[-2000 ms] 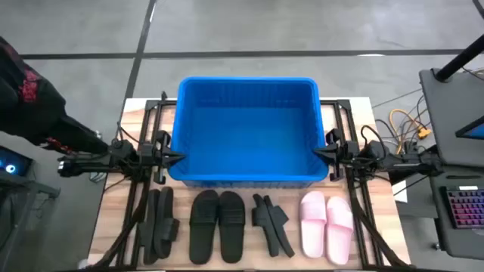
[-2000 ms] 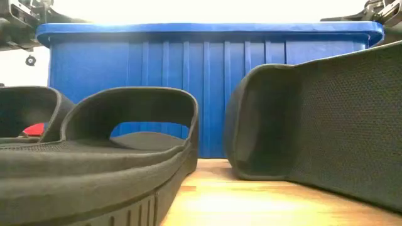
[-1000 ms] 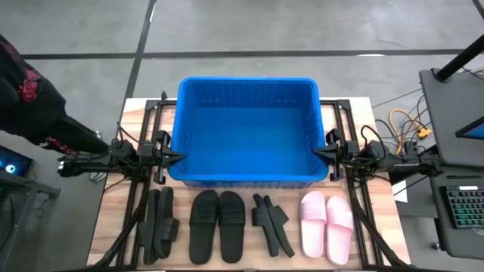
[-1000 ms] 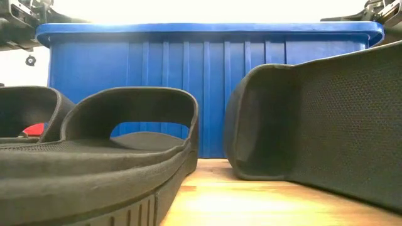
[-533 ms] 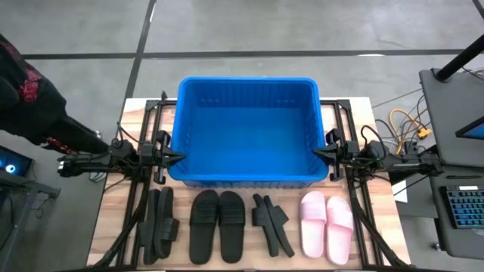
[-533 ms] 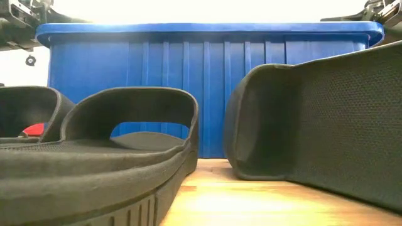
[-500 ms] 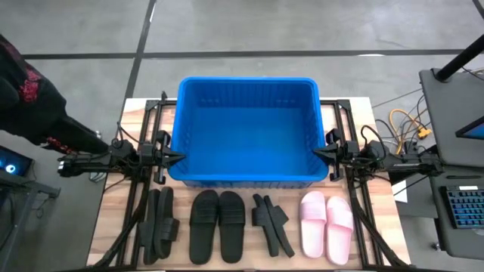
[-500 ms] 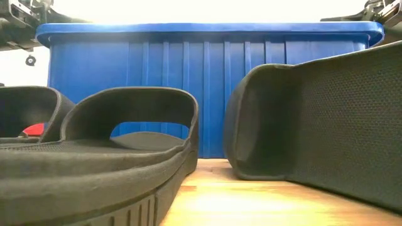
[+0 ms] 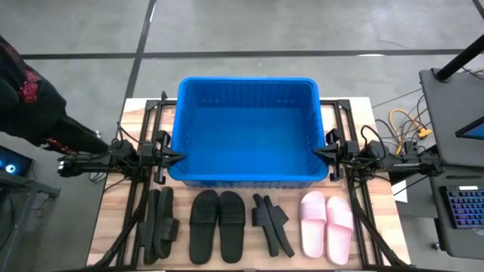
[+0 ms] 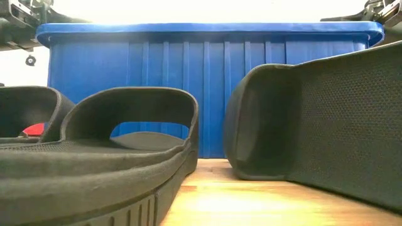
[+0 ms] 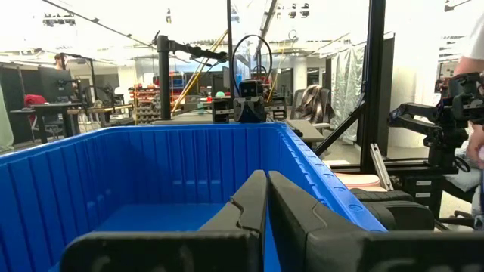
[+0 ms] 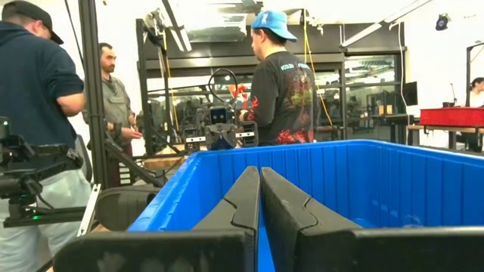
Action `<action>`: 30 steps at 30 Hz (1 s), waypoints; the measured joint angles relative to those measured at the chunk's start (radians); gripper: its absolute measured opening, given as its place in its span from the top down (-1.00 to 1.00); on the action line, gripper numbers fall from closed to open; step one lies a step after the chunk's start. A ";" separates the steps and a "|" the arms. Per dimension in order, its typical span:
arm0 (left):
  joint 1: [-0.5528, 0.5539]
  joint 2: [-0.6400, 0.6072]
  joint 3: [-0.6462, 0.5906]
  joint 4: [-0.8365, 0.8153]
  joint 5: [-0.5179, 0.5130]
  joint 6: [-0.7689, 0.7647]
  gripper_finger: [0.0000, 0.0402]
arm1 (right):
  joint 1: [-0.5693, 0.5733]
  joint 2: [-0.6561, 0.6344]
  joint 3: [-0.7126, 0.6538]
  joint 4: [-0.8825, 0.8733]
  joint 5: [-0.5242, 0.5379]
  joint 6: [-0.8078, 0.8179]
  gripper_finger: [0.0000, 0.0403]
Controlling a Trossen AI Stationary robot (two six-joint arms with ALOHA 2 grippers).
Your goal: Pick and place slides into bin
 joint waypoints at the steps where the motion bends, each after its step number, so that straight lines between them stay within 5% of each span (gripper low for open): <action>1: 0.000 0.000 0.000 0.000 0.000 0.000 1.00 | 0.000 0.000 0.000 0.000 0.000 0.000 0.96; 30: 0.001 0.001 0.000 0.027 -0.051 0.033 1.00 | 0.000 0.000 0.000 0.014 0.000 0.000 0.96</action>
